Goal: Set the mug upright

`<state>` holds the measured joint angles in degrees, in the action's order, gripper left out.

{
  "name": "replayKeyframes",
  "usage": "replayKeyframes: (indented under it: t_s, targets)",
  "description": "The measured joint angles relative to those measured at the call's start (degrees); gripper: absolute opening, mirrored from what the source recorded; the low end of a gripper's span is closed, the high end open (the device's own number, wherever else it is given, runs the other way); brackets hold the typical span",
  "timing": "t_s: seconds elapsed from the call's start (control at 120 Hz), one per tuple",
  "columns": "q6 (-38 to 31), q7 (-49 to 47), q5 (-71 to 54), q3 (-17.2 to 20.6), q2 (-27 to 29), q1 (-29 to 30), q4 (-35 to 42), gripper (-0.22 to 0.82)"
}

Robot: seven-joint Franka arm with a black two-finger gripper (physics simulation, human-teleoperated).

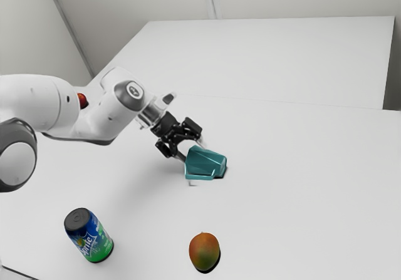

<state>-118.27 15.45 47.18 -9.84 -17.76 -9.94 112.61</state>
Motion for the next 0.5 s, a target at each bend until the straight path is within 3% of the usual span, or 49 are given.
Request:
replayKeyframes:
  t_s: [0.167,0.5]
  targets:
    - [-0.1,0.5,1.3,0.1,-1.0,-0.1,0.0,0.56]
    - [0.0,1.2,2.3,1.4,-0.4,-0.2,0.0,0.32]
